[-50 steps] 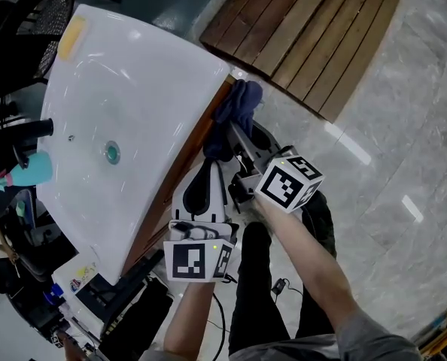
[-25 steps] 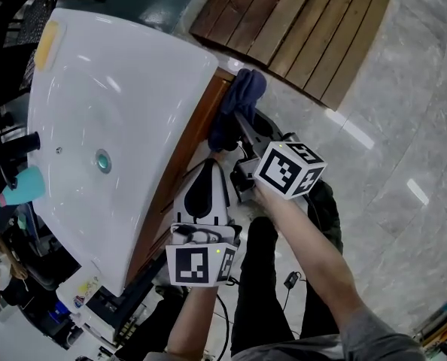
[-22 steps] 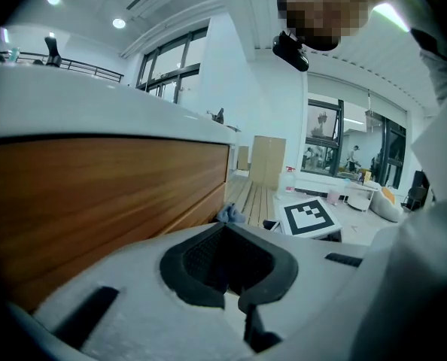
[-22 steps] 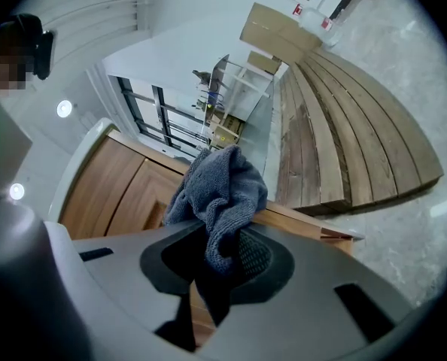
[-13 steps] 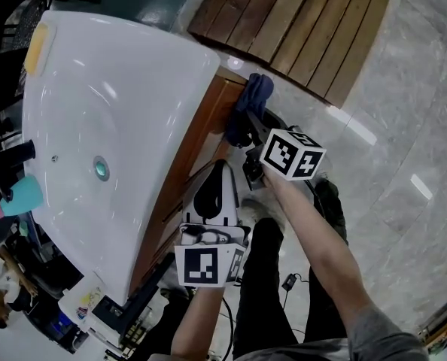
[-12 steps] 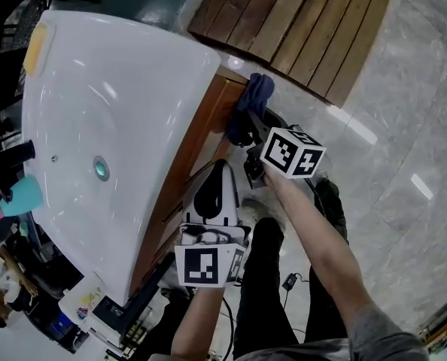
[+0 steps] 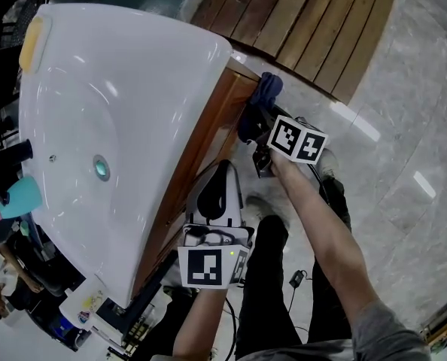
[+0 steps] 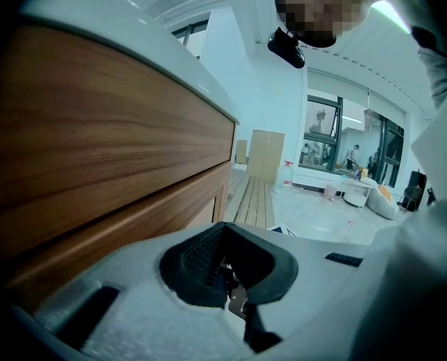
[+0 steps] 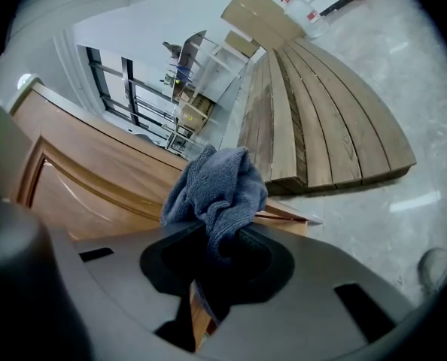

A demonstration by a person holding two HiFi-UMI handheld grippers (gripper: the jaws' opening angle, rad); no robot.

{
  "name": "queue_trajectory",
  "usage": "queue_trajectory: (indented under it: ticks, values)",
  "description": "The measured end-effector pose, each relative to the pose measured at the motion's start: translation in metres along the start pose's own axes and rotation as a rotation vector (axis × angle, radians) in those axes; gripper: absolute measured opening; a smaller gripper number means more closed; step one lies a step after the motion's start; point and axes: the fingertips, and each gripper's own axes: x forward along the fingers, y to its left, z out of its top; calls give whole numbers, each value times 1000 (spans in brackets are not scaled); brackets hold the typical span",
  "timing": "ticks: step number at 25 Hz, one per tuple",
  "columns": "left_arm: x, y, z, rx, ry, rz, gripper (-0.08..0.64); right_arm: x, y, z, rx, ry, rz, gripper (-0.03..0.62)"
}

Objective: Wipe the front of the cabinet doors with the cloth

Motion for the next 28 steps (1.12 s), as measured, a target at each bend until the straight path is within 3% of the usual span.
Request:
queue_trajectory:
  ticks: [12, 28]
  values:
    - [-11, -2, -2, -5, 2, 24, 9, -24, 8, -2, -11, -10, 25, 75]
    - [-44, -34, 23, -27, -33, 32, 8, -158, 73, 32, -147, -107, 138, 74]
